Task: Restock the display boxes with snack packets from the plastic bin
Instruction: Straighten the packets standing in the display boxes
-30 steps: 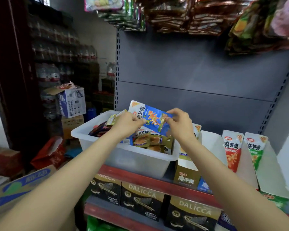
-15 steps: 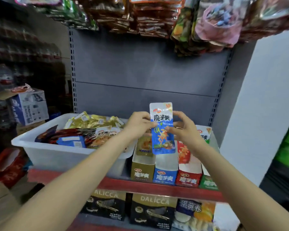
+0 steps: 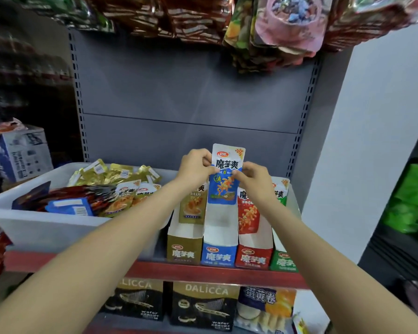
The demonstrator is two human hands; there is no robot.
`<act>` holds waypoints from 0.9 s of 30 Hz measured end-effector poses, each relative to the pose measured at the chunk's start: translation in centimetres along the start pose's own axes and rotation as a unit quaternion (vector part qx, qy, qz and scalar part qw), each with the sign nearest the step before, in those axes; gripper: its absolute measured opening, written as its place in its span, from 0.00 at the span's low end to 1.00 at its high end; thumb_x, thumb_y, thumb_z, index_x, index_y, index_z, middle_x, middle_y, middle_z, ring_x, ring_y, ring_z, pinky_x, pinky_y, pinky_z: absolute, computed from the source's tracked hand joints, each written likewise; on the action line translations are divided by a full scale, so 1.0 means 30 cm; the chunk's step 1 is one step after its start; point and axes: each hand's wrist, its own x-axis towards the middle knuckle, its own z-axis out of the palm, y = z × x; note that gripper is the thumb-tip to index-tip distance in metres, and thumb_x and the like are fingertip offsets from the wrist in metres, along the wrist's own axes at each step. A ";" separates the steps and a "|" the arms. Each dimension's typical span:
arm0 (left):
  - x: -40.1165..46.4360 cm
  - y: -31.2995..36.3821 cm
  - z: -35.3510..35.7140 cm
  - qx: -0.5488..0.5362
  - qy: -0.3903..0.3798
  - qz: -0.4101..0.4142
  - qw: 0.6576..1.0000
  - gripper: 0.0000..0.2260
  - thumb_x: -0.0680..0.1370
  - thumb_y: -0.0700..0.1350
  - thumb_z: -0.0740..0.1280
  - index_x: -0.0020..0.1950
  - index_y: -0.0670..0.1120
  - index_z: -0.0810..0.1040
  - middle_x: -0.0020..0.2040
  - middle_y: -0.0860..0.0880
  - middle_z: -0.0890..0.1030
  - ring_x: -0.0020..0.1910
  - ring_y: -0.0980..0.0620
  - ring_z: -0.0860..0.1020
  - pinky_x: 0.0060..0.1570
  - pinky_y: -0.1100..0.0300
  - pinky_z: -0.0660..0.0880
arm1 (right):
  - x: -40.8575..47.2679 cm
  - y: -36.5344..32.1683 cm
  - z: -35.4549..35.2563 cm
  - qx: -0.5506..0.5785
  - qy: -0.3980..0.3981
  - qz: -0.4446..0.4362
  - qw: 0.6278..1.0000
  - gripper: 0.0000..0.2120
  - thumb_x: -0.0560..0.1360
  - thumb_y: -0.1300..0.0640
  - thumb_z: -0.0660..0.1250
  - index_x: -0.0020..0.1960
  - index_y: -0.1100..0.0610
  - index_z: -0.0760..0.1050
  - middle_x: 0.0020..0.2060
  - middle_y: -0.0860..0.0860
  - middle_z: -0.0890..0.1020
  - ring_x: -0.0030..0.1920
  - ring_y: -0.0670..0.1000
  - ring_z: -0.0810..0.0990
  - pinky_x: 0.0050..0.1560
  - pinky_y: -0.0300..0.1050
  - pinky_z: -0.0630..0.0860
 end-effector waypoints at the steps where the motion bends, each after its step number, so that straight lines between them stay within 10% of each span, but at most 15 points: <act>1: 0.008 -0.007 0.003 0.004 -0.007 -0.003 1.000 0.07 0.73 0.41 0.72 0.45 0.43 0.76 0.39 0.50 0.78 0.38 0.55 0.75 0.31 0.69 0.68 | 0.007 0.003 0.000 0.000 -0.006 0.004 1.000 0.04 0.77 0.58 0.65 0.46 0.58 0.76 0.45 0.54 0.84 0.47 0.52 0.83 0.50 0.57 0.80; 11: 0.031 -0.066 0.049 0.049 -0.052 0.017 0.997 0.20 0.73 0.34 0.70 0.61 0.50 0.70 0.45 0.47 0.79 0.44 0.51 0.78 0.42 0.59 0.76 | 0.069 0.059 0.011 -0.096 -0.043 -0.032 0.994 0.05 0.75 0.61 0.68 0.41 0.56 0.74 0.40 0.54 0.83 0.45 0.55 0.82 0.49 0.56 0.79; 16: 0.054 -0.092 0.075 0.173 -0.076 0.055 0.980 0.08 0.76 0.39 0.66 0.41 0.51 0.76 0.43 0.50 0.81 0.45 0.48 0.79 0.49 0.49 0.78 | 0.083 0.077 0.019 -0.214 -0.046 -0.089 0.972 0.05 0.74 0.65 0.65 0.47 0.57 0.76 0.44 0.53 0.82 0.45 0.53 0.79 0.46 0.49 0.77; 27: 0.089 -0.102 0.099 0.239 -0.064 0.036 0.968 0.02 0.78 0.44 0.64 0.49 0.49 0.77 0.49 0.48 0.82 0.48 0.46 0.79 0.49 0.50 0.78 | 0.142 0.088 0.019 -0.356 -0.109 -0.117 0.921 0.07 0.77 0.62 0.60 0.51 0.57 0.75 0.47 0.55 0.81 0.47 0.56 0.79 0.44 0.51 0.78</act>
